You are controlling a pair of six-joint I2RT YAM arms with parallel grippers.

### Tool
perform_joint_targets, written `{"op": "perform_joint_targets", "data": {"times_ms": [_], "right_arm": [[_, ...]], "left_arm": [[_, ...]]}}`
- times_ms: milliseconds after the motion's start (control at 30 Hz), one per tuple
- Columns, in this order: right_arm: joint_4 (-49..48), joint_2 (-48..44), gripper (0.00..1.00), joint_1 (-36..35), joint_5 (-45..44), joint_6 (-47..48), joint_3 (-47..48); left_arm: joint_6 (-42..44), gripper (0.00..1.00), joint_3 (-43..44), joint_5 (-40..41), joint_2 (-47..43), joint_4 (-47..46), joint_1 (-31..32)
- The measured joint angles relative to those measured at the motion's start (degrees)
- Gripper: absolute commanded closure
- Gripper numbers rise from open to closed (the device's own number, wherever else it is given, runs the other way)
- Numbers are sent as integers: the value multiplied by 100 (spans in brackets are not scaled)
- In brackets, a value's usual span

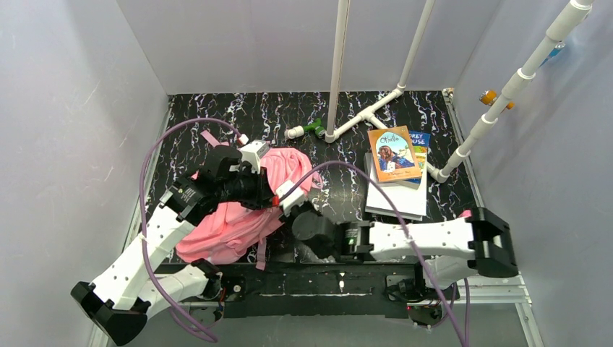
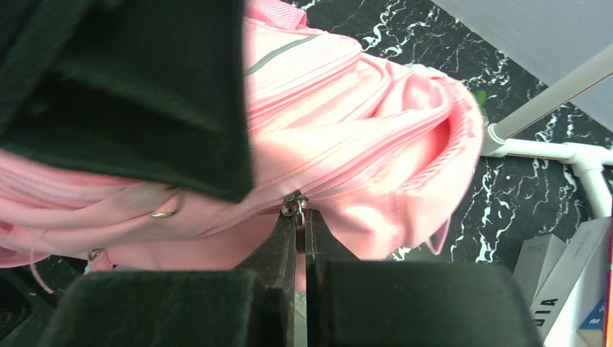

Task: Pack the student bag
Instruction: Unzip the student bag at the center of the board.

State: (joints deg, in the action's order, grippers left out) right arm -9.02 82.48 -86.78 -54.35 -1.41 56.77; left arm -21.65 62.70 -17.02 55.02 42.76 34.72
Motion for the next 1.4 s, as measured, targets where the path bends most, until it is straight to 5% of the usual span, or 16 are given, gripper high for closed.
{"op": "perform_joint_targets", "data": {"times_ms": [133,367,467,767,1067,1300,1400], "right_arm": [[551,-518,99,546,964,-162,57],[1644,-317,99,901,1709,-177,706],[2044,-142,99,1027,1917,-289,909],[2457,-101,99,1060,2618,-848,1032],[2542,-101,99,1064,2844,-1200,1032],[2721,-101,99,1064,2900,-1261,1108],[2734,-103,99,1062,2949,-1303,1145]], "left_arm": [[153,98,-50,-13,-57,-105,13],[411,38,-61,48,-155,92,17],[404,31,-129,105,-411,170,39],[382,38,-208,269,-232,157,28],[426,69,-459,496,-168,-92,28],[483,48,-498,393,-72,-293,50],[461,50,-557,284,-79,-498,50]]}}
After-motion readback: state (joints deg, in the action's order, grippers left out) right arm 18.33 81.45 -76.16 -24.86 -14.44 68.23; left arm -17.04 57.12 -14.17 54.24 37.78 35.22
